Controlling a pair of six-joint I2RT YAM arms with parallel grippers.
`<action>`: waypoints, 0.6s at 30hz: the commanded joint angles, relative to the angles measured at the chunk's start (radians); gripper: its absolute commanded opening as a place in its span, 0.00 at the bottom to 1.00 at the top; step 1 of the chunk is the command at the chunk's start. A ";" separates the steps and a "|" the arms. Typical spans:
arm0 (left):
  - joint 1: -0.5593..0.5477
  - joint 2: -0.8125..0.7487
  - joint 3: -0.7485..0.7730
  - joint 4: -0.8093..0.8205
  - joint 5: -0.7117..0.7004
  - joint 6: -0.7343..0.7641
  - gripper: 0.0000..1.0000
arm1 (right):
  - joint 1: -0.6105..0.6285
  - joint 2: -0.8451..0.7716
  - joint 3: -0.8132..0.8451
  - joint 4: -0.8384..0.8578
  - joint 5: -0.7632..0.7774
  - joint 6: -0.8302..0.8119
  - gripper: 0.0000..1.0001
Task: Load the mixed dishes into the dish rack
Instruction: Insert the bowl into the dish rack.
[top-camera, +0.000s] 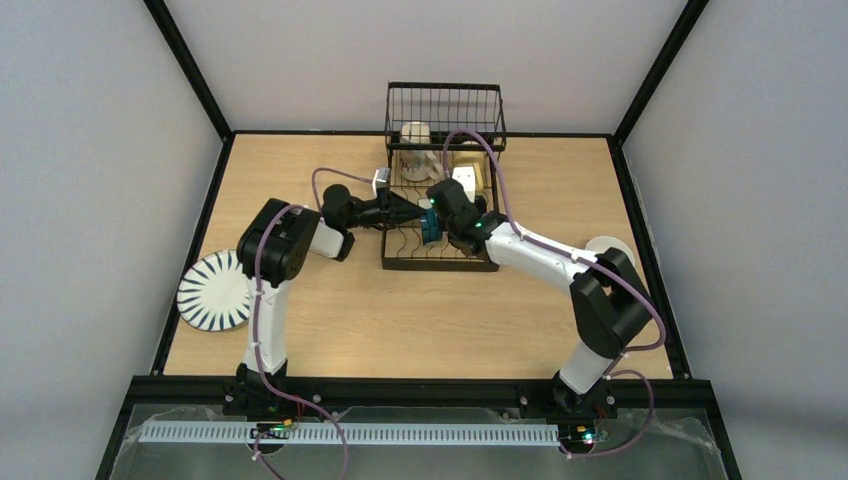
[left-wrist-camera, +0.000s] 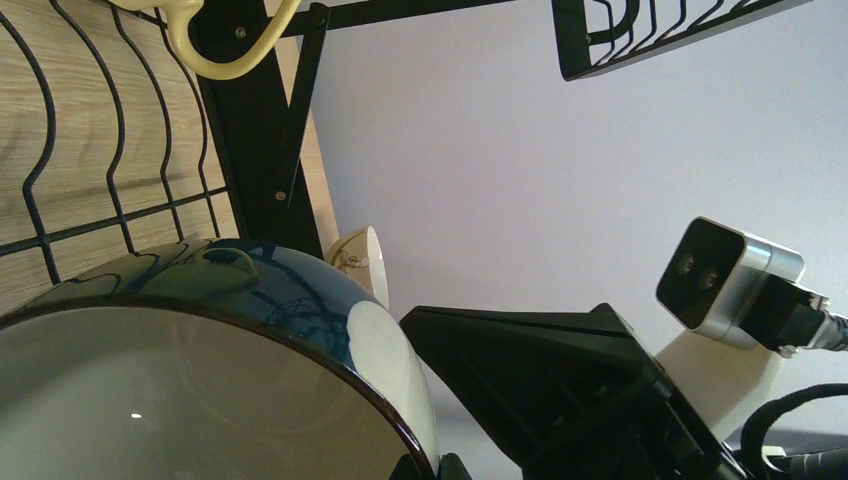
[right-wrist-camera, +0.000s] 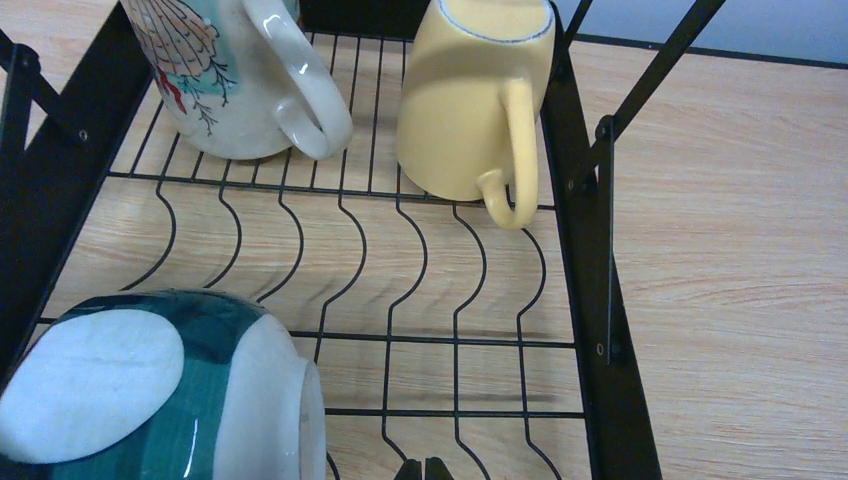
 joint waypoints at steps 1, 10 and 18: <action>0.005 0.017 -0.014 0.079 -0.005 0.014 0.02 | -0.010 0.028 -0.010 0.035 -0.017 0.013 0.00; 0.009 -0.029 -0.087 0.000 0.007 0.100 0.02 | -0.013 0.069 -0.008 0.048 -0.024 0.011 0.00; 0.017 -0.074 -0.117 -0.166 0.022 0.240 0.02 | -0.013 0.103 -0.004 0.055 -0.056 0.016 0.00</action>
